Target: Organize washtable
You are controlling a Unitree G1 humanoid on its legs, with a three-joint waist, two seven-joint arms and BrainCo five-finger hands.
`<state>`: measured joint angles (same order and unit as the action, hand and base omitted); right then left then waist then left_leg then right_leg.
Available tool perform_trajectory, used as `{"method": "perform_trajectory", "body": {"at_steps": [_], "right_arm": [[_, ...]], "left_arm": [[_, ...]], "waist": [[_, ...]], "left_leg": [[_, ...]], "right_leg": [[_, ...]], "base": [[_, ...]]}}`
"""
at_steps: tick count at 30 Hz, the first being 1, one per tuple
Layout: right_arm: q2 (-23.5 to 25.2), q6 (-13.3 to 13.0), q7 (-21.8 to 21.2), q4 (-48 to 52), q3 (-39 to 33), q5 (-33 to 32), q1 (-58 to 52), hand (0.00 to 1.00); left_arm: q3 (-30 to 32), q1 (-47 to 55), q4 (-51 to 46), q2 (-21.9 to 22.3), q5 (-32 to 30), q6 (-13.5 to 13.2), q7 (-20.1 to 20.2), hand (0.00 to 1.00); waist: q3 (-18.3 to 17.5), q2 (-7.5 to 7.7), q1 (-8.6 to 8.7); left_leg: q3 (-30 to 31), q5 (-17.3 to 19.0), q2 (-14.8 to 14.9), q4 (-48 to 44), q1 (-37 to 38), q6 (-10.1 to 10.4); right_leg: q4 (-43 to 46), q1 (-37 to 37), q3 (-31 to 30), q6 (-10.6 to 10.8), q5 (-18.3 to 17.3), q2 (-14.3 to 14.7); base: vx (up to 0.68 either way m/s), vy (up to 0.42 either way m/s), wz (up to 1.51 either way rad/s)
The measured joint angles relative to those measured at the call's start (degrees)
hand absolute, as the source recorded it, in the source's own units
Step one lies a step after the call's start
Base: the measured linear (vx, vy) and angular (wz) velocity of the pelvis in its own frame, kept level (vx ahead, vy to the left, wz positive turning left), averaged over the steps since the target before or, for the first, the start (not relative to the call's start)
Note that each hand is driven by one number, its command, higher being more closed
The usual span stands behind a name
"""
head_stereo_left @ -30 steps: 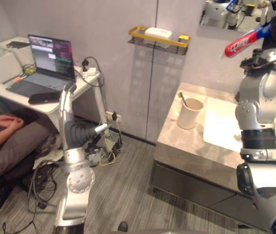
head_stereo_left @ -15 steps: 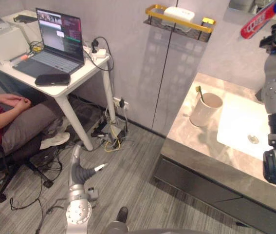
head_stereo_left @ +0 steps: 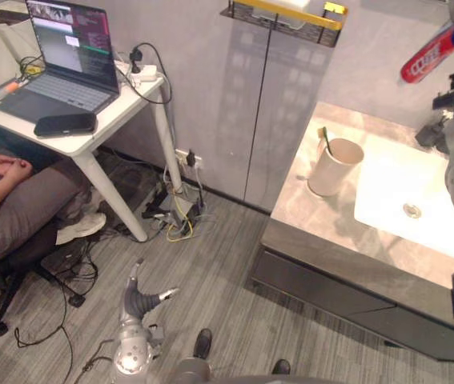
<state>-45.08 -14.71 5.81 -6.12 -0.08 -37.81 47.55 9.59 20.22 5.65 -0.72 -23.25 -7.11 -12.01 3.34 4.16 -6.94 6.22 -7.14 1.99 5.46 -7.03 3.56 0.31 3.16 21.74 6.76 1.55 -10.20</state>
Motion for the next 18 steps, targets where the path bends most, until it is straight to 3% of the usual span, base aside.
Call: {"method": "perform_trajectory", "body": {"at_steps": [13, 18], "right_arm": [[9.2, -0.7, -0.3, 6.2, -8.6, -0.5, -9.2, 1.00], [11.8, -0.7, 0.1, 8.4, -8.7, -0.5, -11.8, 1.00]], "left_arm": [[0.1, -0.3, 6.0, 0.7, 0.1, 0.4, 0.8, 0.00], [0.1, -0.1, 6.2, 0.7, 0.1, 0.4, 0.8, 0.00]], "waist": [[0.6, 0.77, 0.02], [0.6, 0.86, -0.03]], "left_leg": [[-0.8, 0.0, 0.0, 0.0, -1.0, 0.0], [-0.9, 0.0, 0.1, 0.0, -1.3, 0.0]], "right_leg": [[-0.3, 1.2, -1.2, -0.1, 0.1, 0.1], [-0.4, 1.5, -1.2, 0.0, 0.2, 0.1]], "base": [[-0.01, -0.009, -0.04], [0.00, -0.002, -0.01]]}}
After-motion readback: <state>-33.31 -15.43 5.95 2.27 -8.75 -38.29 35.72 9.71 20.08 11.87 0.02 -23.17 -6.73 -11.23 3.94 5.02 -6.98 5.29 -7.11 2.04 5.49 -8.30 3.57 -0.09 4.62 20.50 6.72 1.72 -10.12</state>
